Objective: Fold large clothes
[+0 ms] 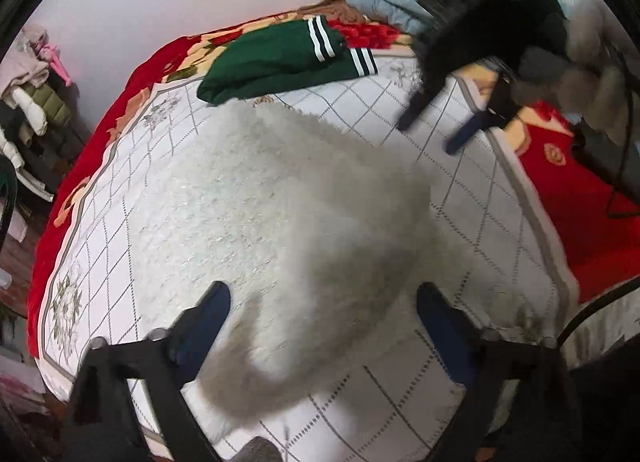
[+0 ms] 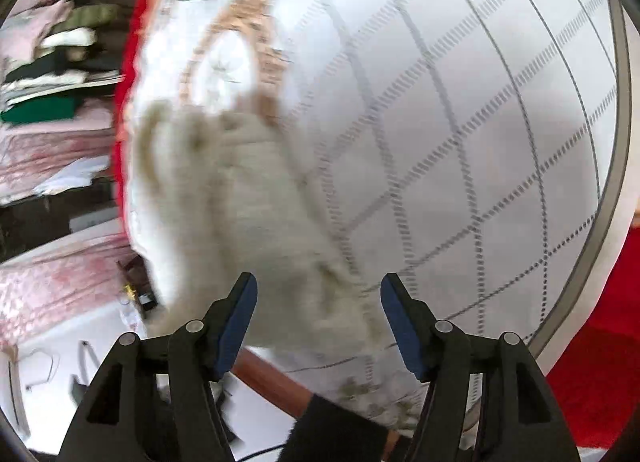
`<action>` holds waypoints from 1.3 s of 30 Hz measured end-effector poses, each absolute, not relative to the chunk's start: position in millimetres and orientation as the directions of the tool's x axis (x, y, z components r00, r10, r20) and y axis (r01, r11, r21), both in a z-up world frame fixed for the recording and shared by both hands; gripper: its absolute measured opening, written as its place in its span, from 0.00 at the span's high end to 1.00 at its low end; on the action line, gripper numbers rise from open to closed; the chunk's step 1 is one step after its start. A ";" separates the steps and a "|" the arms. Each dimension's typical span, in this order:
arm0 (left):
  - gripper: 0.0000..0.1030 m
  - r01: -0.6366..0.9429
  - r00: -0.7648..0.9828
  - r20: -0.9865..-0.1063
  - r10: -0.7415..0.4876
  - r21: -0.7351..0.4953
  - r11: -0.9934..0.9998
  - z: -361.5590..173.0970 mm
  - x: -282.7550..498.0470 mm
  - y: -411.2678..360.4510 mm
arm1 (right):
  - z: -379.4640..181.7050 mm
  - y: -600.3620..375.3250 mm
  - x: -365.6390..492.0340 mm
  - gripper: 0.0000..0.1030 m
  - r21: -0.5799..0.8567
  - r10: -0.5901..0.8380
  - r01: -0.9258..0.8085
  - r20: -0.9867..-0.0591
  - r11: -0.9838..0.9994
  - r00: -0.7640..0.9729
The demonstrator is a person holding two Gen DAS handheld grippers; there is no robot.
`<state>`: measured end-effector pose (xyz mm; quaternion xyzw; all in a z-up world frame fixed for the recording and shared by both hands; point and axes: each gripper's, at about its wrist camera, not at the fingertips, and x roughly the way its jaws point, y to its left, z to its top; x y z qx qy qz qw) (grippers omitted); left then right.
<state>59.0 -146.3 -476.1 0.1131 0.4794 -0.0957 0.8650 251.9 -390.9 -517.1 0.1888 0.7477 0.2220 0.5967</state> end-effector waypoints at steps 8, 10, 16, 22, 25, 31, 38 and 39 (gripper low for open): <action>0.07 -0.050 0.422 -0.904 0.074 0.058 0.997 -461.3 44.5 -99.0 | -455.4 -273.9 236.7 0.39 0.612 0.570 -0.202 -0.788 0.764 -0.233; 0.07 -0.149 0.385 -0.918 0.099 0.043 0.988 -463.3 48.2 -78.9 | -473.3 -243.7 212.6 0.55 0.518 0.452 -0.291 -0.851 0.805 -0.267; 0.07 -0.386 0.303 -0.946 0.116 -0.010 0.923 -476.6 69.1 -28.1 | -581.0 -242.6 159.9 0.74 0.321 0.196 -0.291 -0.901 0.901 -0.386; 0.07 -0.437 0.362 -0.923 0.129 -0.045 0.899 -456.3 95.6 -4.4 | -518.6 -263.3 190.0 0.74 0.393 0.323 -0.174 -0.888 0.903 -0.328; 0.07 -0.445 0.365 -0.921 0.134 -0.046 0.895 -457.7 113.6 7.5 | -469.2 -262.3 209.2 0.74 0.445 0.402 -0.190 -0.887 0.875 -0.226; 0.07 -0.446 0.302 -0.947 0.108 -0.040 0.894 -487.1 141.2 21.6 | -488.8 -201.7 232.6 0.74 0.509 0.457 -0.172 -0.848 0.843 -0.268; 0.07 -0.416 0.204 -0.977 0.064 -0.028 0.909 -549.2 154.5 20.7 | -587.1 -182.6 229.3 0.99 0.300 0.248 -0.124 -0.913 0.946 -0.323; 0.05 -0.424 0.207 -0.977 0.047 -0.047 0.904 -550.7 153.5 25.3 | -587.4 -176.6 229.8 0.99 0.283 0.223 -0.155 -0.921 0.947 -0.320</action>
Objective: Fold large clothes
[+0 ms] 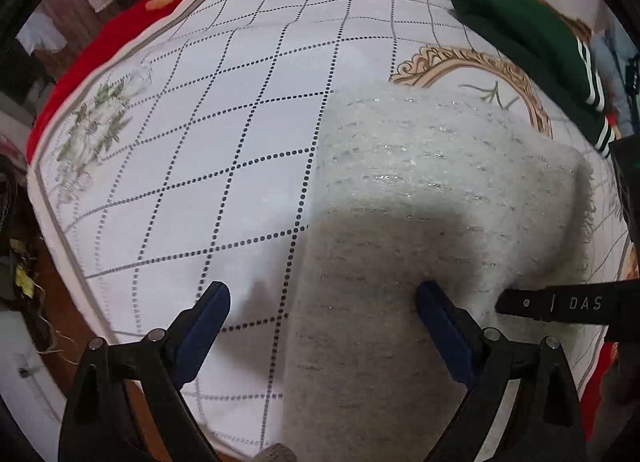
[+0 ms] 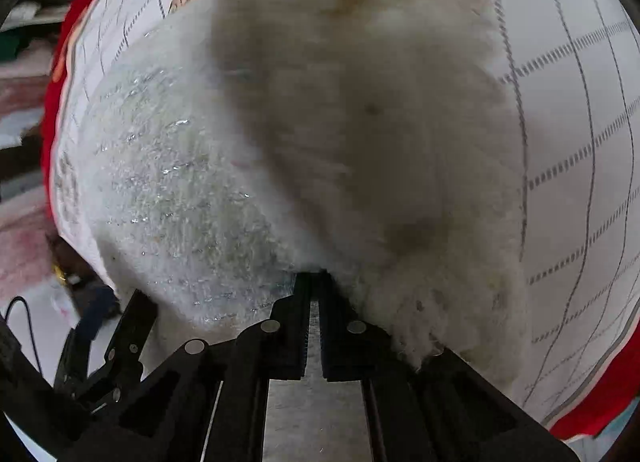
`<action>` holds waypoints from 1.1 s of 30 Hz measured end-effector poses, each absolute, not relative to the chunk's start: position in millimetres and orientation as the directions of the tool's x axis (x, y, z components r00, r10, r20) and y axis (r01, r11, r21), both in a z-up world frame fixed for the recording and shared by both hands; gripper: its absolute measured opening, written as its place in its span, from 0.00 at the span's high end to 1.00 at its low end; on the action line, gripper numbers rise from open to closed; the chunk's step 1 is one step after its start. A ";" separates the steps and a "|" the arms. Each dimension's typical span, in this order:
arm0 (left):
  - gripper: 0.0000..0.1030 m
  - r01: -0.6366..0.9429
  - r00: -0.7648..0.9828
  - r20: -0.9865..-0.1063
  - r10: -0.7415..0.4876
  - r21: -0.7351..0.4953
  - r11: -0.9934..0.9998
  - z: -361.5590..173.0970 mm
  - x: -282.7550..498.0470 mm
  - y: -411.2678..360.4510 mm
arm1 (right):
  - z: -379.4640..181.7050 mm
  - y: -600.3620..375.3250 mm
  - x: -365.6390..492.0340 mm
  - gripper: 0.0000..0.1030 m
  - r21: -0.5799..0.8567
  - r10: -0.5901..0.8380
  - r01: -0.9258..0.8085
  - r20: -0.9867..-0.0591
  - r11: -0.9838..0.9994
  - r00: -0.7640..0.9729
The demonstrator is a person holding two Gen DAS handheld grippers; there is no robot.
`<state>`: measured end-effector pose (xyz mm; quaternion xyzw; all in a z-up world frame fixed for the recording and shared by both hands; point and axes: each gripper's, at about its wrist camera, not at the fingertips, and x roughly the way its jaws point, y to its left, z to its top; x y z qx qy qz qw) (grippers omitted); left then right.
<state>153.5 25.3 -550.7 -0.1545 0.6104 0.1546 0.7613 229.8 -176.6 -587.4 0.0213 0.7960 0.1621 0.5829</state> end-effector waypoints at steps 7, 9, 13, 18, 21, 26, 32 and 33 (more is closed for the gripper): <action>0.06 -0.406 0.251 -0.968 0.007 -0.098 0.909 -496.7 114.3 38.7 | -506.0 -198.6 222.2 0.73 0.382 0.305 -0.198 -0.892 0.902 -0.334; 0.06 -0.380 0.243 -0.970 -0.005 -0.100 0.920 -490.2 97.6 31.4 | -482.7 -214.6 202.0 0.63 0.363 0.286 -0.223 -0.906 0.905 -0.313; 0.05 -0.336 0.157 -0.988 0.004 -0.050 0.940 -517.2 83.1 7.1 | -504.1 -227.4 166.5 0.63 0.334 0.245 -0.210 -0.901 0.919 -0.358; 0.05 -0.370 0.135 -0.989 -0.062 -0.108 0.923 -551.7 88.2 8.3 | -583.4 -227.3 144.6 0.65 0.264 0.192 -0.178 -0.919 0.948 -0.345; 0.05 -0.354 0.184 -0.981 -0.068 -0.131 0.926 -528.8 90.2 15.7 | -561.6 -234.3 155.4 0.62 0.325 0.258 -0.142 -0.898 0.935 -0.357; 0.06 -0.351 0.300 -0.939 -0.171 -0.275 0.895 -509.5 92.5 47.2 | -514.4 -280.7 178.0 0.00 0.487 0.465 -0.125 -0.869 0.864 -0.169; 0.06 -0.376 0.339 -0.871 -0.355 -0.471 0.798 -546.4 114.7 73.5 | -571.4 -296.7 212.2 0.00 0.578 0.556 -0.135 -0.814 0.805 -0.169; 0.06 -0.375 0.341 -0.857 -0.387 -0.501 0.780 -550.5 116.6 71.1 | -588.3 -300.7 217.4 0.00 0.599 0.572 -0.127 -0.797 0.791 -0.194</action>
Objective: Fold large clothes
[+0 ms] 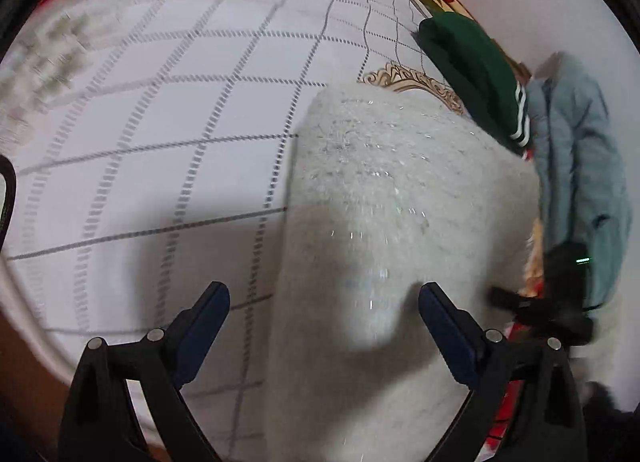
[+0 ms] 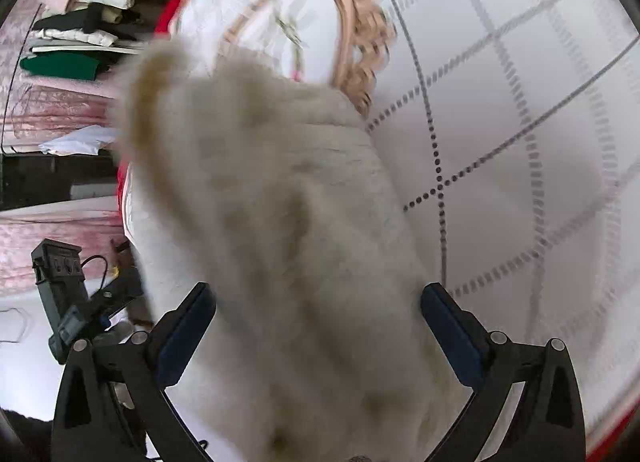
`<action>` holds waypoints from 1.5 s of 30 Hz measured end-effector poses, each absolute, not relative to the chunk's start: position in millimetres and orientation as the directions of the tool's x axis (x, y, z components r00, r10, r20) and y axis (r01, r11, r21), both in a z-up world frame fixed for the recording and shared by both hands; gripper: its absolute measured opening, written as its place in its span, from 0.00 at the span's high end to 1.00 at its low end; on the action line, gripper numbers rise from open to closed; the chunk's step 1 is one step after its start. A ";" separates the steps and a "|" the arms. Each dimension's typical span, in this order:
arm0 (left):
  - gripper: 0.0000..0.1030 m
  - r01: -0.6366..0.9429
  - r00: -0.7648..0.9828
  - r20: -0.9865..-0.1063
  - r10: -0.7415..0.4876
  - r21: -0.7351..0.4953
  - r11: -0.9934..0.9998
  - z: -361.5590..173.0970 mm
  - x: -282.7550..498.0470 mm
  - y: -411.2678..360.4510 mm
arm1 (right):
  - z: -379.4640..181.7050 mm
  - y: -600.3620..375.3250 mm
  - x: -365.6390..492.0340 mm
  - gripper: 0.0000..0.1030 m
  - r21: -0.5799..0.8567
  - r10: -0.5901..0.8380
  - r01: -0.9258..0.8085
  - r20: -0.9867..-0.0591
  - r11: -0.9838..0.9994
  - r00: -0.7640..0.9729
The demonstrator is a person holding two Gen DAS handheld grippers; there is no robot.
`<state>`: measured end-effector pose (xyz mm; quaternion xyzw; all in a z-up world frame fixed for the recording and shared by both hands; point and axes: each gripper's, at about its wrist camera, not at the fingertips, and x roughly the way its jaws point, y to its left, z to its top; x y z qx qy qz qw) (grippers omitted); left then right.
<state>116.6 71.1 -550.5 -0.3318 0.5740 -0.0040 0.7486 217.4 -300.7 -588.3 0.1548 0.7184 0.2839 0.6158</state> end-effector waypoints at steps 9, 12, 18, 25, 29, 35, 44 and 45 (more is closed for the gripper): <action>0.08 -0.310 0.387 -0.776 -0.498 -0.618 0.722 -559.5 134.6 60.9 | -622.9 -297.2 221.8 0.09 0.796 0.741 -0.038 -0.579 0.604 -0.341; 0.08 -0.263 0.401 -0.799 -0.448 -0.569 0.779 -544.1 143.6 54.6 | -621.5 -309.8 219.4 0.32 0.836 0.806 0.066 -0.500 0.545 -0.317; 0.09 -0.167 0.408 -0.797 -0.446 -0.545 0.821 -520.2 182.3 41.0 | -593.9 -320.7 205.2 0.44 0.851 0.855 0.142 -0.473 0.506 -0.214; 0.09 -0.048 0.400 -0.775 -0.489 -0.550 0.834 -475.9 235.8 26.0 | -544.3 -342.5 221.5 0.44 0.862 0.879 0.175 -0.471 0.476 -0.074; 0.09 0.023 0.396 -0.766 -0.506 -0.543 0.840 -441.4 285.9 11.0 | -505.8 -367.8 260.9 0.44 0.873 0.886 0.174 -0.464 0.455 0.012; 0.09 0.129 0.397 -0.752 -0.527 -0.522 0.843 -401.1 410.2 -22.4 | -469.9 -398.3 361.5 0.44 0.886 0.882 0.165 -0.454 0.433 0.124; 0.09 0.172 0.347 -0.765 -0.542 -0.517 0.839 -428.5 599.4 -51.6 | -485.3 -451.2 588.3 0.44 0.867 0.853 0.204 -0.490 0.455 0.181; 0.09 0.164 0.327 -0.771 -0.546 -0.522 0.837 -441.7 618.3 -56.1 | -497.9 -443.5 613.2 0.44 0.858 0.844 0.219 -0.503 0.464 0.183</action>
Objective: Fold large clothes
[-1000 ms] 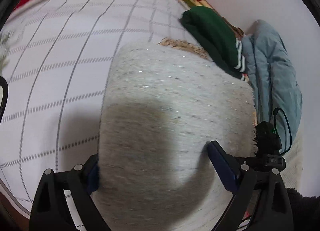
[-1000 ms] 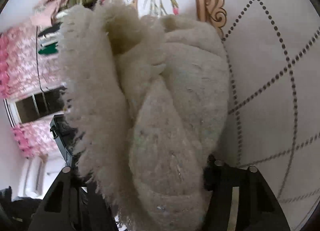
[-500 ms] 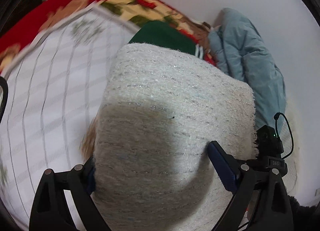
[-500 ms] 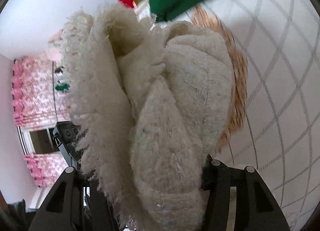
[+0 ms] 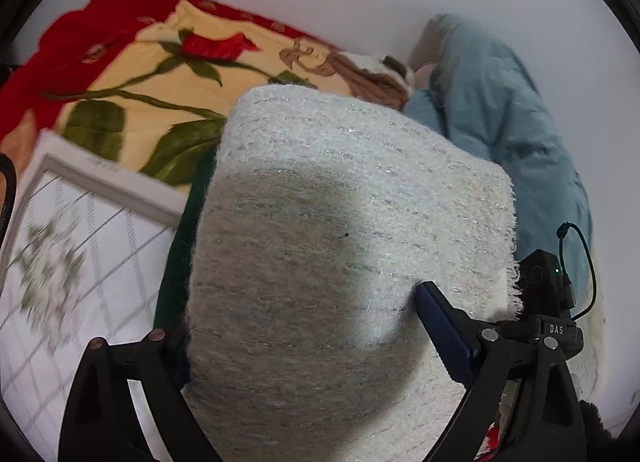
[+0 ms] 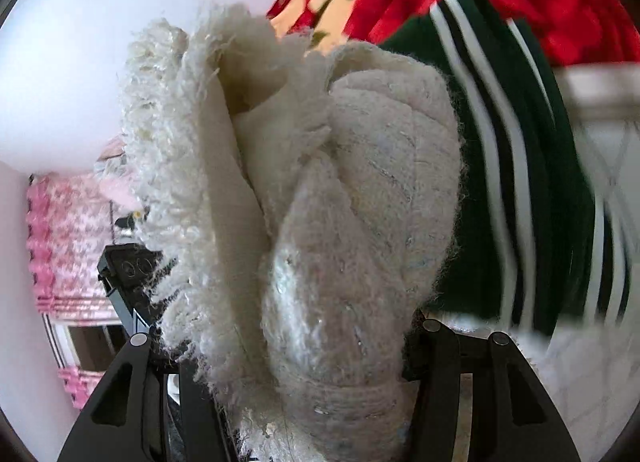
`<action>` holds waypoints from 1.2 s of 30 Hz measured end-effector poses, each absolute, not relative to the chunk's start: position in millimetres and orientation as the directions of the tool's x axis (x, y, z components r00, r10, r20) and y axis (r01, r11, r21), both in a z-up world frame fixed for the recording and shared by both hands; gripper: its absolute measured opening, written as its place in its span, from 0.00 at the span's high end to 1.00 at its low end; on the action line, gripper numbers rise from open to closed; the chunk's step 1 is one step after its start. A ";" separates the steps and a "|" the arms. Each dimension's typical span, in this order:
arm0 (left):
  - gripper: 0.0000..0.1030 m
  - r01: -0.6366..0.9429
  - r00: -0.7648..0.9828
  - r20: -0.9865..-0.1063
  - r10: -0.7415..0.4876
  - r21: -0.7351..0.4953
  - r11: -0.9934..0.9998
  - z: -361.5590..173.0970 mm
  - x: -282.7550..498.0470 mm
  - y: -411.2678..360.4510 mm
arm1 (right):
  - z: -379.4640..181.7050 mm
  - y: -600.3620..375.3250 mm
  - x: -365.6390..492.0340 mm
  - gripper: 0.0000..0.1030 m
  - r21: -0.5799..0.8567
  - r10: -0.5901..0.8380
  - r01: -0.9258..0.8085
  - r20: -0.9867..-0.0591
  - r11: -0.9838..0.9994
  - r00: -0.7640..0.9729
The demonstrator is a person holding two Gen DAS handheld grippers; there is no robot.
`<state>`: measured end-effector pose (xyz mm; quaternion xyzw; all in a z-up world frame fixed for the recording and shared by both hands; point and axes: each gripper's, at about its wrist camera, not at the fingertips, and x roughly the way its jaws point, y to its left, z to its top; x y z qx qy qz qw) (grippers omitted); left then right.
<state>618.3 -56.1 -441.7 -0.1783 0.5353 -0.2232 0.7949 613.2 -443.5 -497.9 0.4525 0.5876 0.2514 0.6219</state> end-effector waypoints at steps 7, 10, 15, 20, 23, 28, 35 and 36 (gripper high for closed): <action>0.09 0.179 0.230 -0.846 -0.481 -0.449 0.875 -509.2 664.1 -84.6 | -564.1 -467.7 686.1 0.44 0.777 0.789 0.319 -0.602 0.542 0.125; 0.08 0.203 0.231 -0.837 -0.496 -0.457 0.866 -513.6 660.5 -81.0 | -564.7 -464.8 697.9 0.40 0.756 0.767 0.305 -0.632 0.580 0.108; 0.08 0.204 0.287 -0.870 -0.401 -0.354 0.913 -494.0 643.0 -74.4 | -505.3 -403.0 676.6 0.16 0.567 0.553 0.235 -0.823 0.790 0.128; 0.06 0.211 0.426 -0.893 -0.144 -0.056 0.976 -455.3 590.5 -71.7 | -444.8 -366.3 637.0 0.11 0.232 0.193 0.154 -0.953 0.960 0.233; 0.05 0.197 0.471 -0.878 -0.089 0.006 0.980 -433.4 556.0 -64.9 | -406.8 -338.3 597.7 0.00 0.031 -0.007 0.126 -0.957 0.991 0.289; 0.05 0.185 0.526 -0.848 -0.069 0.034 0.982 -383.9 500.5 -56.5 | -355.7 -328.9 512.9 0.00 -0.054 -0.113 0.179 -0.935 0.982 0.337; 0.05 0.203 0.595 -0.800 -0.079 0.055 0.978 -290.2 423.4 -52.8 | -237.4 -302.4 386.6 0.00 -0.154 -0.264 0.283 -0.873 0.947 0.410; 0.05 0.209 0.603 -0.793 -0.083 0.057 0.976 -276.2 410.4 -51.8 | -220.2 -296.3 369.2 0.00 -0.158 -0.274 0.289 -0.865 0.944 0.421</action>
